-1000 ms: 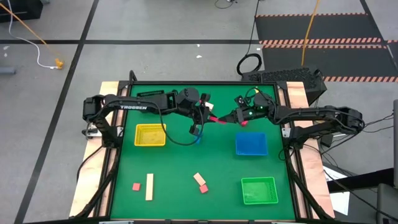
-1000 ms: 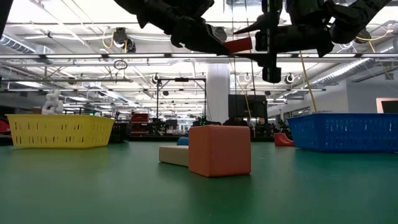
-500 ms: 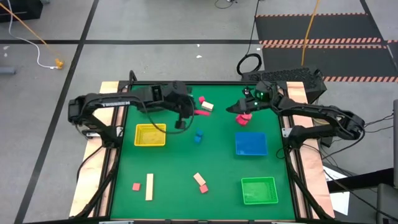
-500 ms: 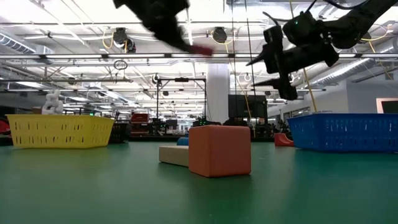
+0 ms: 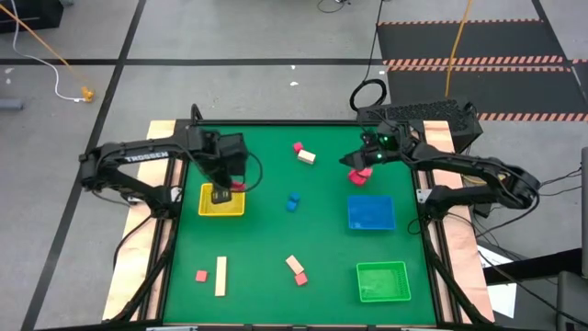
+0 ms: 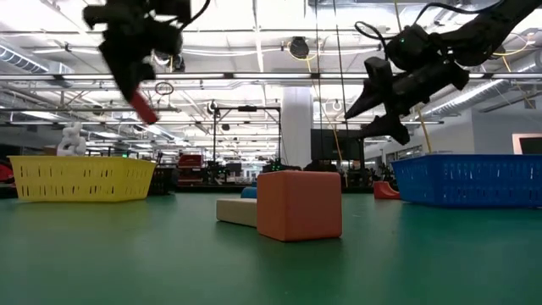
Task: Sort & place blocks by color
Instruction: Put the top right red block into the yellow bin, then put the top right orange block into the blue bin
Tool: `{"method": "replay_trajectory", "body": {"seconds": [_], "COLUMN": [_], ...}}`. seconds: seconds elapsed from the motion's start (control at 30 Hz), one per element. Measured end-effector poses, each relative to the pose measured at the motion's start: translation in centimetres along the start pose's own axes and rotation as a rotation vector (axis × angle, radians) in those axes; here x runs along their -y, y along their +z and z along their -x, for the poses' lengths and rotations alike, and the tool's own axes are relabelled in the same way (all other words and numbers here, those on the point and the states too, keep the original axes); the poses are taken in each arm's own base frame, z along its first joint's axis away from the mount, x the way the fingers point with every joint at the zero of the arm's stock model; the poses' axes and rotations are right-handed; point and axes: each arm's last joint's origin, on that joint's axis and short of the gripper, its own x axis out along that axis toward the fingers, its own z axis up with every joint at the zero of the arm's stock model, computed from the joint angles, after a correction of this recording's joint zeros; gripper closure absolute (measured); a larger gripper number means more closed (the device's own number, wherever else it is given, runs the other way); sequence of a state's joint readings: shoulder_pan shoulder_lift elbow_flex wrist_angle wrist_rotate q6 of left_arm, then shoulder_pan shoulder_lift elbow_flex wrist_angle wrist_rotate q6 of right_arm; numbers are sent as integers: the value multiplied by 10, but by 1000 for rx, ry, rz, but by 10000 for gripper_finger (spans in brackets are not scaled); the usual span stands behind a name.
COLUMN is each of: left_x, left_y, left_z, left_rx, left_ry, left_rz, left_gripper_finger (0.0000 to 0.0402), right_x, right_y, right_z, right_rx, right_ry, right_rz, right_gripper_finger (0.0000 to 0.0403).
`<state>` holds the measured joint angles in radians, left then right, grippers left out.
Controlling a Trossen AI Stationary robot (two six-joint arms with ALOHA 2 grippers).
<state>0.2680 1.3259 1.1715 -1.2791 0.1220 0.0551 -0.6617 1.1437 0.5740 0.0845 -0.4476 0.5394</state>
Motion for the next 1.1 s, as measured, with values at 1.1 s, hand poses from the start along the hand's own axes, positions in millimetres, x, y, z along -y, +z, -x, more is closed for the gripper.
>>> {"method": "replay_trajectory", "body": {"seconds": [1.1], "left_x": [-9], "left_y": [-54], "left_z": [-93], "left_rx": [-94], "left_ry": [19], "left_rz": [477], "left_gripper_finger": [260], "right_x": [16], "right_y": [-33], "right_z": [34], "right_rx": [-263], "right_ry": [-514], "right_rz": [364], "right_gripper_finger": [177]}}
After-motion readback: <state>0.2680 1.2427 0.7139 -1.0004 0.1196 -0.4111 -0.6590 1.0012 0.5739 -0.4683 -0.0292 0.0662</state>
